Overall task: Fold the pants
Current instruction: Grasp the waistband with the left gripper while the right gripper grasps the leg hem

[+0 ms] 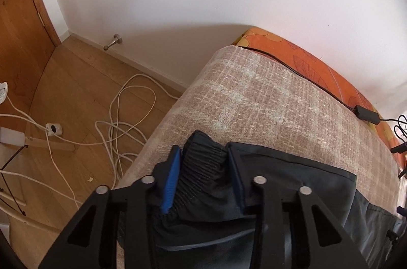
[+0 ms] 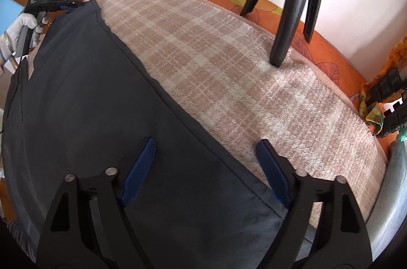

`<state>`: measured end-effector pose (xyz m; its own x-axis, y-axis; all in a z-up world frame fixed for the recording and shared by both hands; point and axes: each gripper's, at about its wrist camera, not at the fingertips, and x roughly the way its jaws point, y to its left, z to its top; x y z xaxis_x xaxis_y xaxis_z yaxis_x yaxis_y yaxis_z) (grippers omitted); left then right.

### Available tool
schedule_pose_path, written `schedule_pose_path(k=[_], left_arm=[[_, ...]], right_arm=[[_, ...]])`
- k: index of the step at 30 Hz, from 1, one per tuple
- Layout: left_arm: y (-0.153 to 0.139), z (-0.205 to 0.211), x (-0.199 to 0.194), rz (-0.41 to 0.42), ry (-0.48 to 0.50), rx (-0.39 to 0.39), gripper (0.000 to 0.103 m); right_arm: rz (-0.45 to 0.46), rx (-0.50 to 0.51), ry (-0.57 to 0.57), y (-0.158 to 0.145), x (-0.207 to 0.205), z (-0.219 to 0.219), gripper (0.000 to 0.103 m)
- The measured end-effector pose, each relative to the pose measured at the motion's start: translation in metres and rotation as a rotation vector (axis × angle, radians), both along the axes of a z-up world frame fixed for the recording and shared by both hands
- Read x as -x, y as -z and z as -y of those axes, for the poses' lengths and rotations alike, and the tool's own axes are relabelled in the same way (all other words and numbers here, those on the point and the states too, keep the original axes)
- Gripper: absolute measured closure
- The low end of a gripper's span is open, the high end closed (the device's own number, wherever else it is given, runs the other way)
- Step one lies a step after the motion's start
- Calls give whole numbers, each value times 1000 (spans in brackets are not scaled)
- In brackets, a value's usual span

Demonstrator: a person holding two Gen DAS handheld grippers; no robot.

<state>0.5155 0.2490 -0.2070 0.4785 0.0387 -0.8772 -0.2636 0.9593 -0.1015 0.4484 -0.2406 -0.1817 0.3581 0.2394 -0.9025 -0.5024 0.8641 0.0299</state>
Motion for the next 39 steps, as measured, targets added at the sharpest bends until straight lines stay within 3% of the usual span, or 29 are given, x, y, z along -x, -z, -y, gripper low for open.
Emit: schedule_pose_path(k=[3, 5, 6, 10, 19, 25, 33, 39], left_arm=[[-1, 5, 3, 30, 34, -18, 80], [-6, 6, 8, 54, 45, -13, 82], [-9, 4, 9, 69, 52, -1, 82], [-21, -2, 17, 120, 40, 22, 83], [-60, -20, 53, 219, 30, 47, 84], [-79, -29, 85, 265, 42, 56, 84], [-104, -52, 163, 350, 22, 93, 84], [-92, -73, 241, 375, 3, 141, 84]], right_arm=[[-3, -9, -35, -5, 8, -7, 54], [-7, -10, -46, -8, 13, -11, 89], [-8, -4, -43, -9, 15, -12, 94], [11, 3, -46, -15, 24, -15, 98], [79, -94, -17, -58, 59, 0, 99], [127, -135, -51, -89, 109, 3, 99], [155, -186, -115, -122, 196, -15, 99], [106, -204, -164, -113, 266, -32, 99]])
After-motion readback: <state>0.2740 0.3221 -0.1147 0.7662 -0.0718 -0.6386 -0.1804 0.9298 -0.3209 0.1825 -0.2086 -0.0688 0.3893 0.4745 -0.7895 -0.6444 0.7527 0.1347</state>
